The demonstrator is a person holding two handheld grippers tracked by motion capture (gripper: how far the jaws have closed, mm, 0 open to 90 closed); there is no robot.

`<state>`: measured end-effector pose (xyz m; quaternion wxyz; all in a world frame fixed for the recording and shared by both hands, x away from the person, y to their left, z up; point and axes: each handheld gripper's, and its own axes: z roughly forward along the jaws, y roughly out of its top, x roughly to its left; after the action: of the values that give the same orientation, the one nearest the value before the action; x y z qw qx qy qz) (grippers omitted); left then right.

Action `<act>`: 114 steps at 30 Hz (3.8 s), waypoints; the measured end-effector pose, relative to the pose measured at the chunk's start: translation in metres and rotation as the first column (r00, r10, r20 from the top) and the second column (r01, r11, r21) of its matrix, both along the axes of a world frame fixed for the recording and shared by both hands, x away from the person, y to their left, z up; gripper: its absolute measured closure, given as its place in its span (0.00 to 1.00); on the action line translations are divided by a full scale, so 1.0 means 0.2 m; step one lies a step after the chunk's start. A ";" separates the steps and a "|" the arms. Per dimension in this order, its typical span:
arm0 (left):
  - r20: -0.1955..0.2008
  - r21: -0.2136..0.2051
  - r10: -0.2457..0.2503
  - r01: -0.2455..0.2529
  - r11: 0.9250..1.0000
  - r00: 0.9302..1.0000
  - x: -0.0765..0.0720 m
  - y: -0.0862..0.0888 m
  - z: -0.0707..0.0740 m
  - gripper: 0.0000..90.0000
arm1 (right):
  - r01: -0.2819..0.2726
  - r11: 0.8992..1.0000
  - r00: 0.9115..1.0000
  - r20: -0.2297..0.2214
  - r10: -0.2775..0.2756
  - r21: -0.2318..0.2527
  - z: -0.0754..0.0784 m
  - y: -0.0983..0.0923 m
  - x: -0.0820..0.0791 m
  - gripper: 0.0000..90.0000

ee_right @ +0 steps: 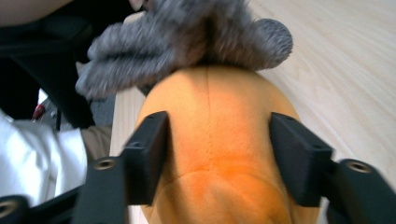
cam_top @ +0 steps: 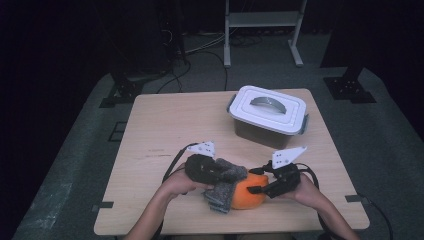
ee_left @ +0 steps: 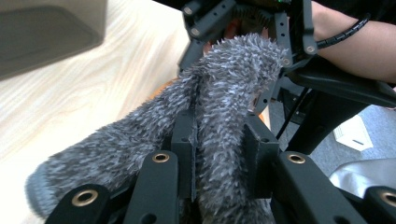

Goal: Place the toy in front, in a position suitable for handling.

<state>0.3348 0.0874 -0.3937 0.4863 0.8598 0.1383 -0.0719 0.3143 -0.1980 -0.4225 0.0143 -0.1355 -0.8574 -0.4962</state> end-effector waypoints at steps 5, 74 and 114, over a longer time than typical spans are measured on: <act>-0.028 0.027 0.019 -0.018 0.999 0.999 0.02 0.05 -0.06 0.78 | -0.044 0.998 0.998 0.047 0.047 -0.051 0.01 -0.02 -0.01 0.58; -0.015 0.004 -0.017 0.017 1.000 1.000 0.01 -0.01 -0.04 0.76 | -0.016 0.992 0.997 0.071 0.025 -0.124 0.10 0.07 -0.04 0.29; -0.006 0.023 0.071 -0.071 0.997 0.997 0.06 0.23 -0.01 0.77 | -0.089 0.996 0.991 0.099 0.090 -0.006 0.01 0.18 0.08 0.54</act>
<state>0.3468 0.1331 -0.3952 0.4781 0.8597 0.1711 -0.0557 0.3309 -0.1625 -0.4207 -0.0061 -0.0721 -0.8626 -0.5006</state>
